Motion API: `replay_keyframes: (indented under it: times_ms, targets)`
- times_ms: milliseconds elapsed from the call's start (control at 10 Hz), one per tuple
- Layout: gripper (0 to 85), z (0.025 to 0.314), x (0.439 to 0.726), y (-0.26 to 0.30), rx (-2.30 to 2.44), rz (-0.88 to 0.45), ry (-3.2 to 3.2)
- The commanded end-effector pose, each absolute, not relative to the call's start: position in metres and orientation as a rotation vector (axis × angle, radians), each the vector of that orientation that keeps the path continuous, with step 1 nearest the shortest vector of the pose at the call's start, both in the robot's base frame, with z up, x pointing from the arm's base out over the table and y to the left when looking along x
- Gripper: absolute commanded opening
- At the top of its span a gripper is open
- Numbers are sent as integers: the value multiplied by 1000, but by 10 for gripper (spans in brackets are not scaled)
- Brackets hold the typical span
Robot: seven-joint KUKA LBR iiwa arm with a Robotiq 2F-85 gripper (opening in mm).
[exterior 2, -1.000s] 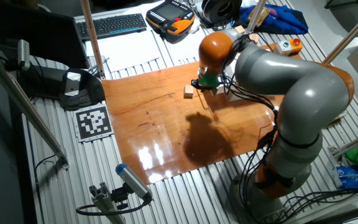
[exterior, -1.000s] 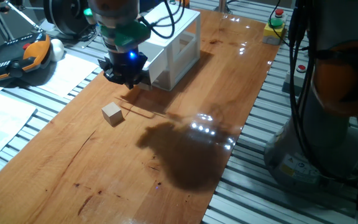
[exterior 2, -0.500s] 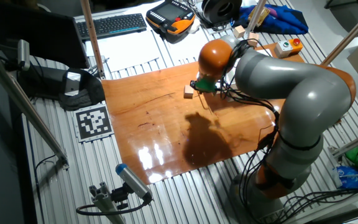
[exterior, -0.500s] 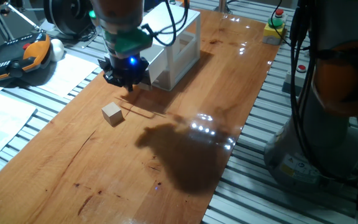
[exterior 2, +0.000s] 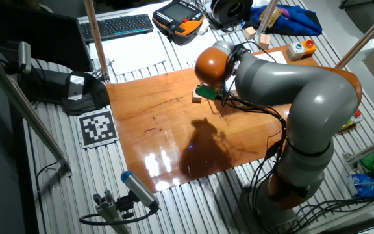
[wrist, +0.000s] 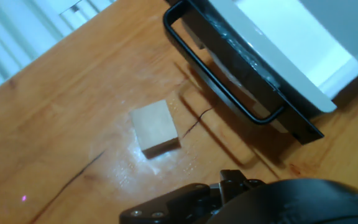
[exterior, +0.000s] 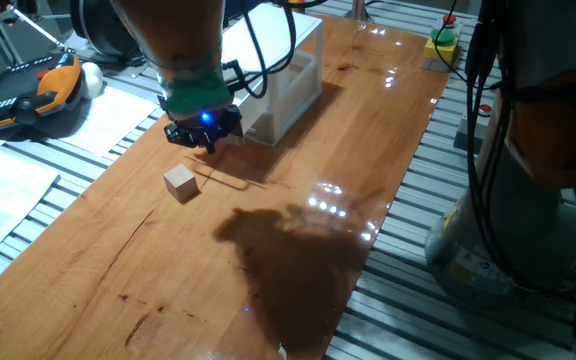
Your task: Put things in the drawer
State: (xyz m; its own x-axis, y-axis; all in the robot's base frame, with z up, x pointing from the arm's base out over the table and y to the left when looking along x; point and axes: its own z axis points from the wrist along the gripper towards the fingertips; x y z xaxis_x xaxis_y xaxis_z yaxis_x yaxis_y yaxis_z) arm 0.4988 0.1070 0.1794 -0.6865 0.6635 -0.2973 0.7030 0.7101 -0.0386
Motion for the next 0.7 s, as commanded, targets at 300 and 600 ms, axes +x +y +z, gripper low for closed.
replay_keyframes:
  times_ms: [300, 600]
  targets:
    - [0, 180, 505, 102, 1363, -212, 2580]
    - [0, 180, 505, 102, 1307, -215, 2587]
